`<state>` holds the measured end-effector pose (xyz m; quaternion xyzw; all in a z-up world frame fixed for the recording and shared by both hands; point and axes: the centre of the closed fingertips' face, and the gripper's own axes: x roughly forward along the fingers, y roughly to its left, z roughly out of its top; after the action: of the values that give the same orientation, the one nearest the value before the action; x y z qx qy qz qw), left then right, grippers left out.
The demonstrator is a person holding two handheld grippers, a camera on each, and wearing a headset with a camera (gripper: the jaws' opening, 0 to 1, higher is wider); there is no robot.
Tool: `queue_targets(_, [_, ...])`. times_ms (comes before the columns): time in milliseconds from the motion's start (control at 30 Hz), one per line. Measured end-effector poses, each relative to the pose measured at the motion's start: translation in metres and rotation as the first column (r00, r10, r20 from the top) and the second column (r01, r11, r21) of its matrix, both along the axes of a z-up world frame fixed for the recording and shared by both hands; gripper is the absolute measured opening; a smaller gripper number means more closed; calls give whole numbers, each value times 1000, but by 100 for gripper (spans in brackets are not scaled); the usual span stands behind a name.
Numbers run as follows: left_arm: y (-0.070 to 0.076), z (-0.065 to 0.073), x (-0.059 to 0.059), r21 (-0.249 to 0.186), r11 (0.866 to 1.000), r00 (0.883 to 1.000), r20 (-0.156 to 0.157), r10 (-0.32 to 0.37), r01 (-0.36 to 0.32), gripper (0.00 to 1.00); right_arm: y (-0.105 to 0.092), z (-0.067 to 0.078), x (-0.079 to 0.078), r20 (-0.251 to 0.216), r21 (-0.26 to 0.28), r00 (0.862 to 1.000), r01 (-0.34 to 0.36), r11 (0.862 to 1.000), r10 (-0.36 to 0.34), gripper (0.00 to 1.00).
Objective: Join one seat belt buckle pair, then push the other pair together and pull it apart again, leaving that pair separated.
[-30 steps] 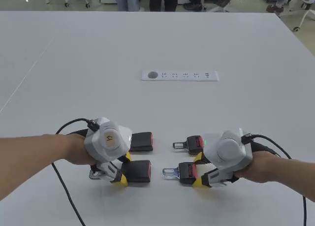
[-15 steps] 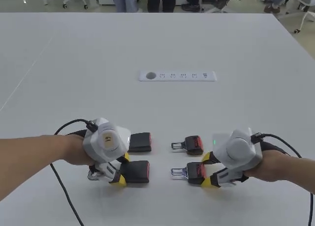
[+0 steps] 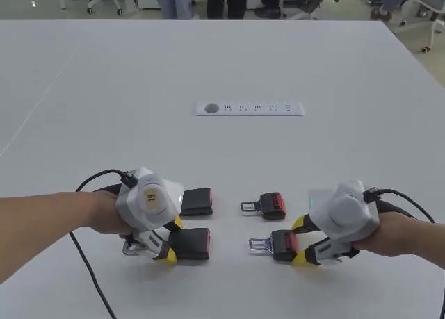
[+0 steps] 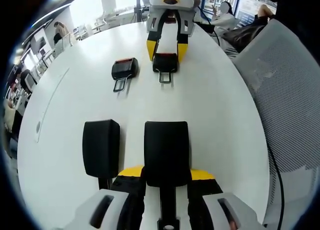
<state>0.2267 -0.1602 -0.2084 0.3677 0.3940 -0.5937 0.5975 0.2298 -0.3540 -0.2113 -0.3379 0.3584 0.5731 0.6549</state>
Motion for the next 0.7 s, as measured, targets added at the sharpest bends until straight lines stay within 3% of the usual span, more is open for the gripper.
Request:
queue_targets(367, [0, 0, 0, 13, 1000, 1000, -5, 10, -10, 33, -3, 0, 0, -4, -7, 1000, 12, 1000, -12, 33])
queue_targets(700, [1, 1, 0, 36, 999, 1000, 11, -1, 1, 40, -11, 3, 0, -6, -8, 1000, 28, 1000, -28, 44])
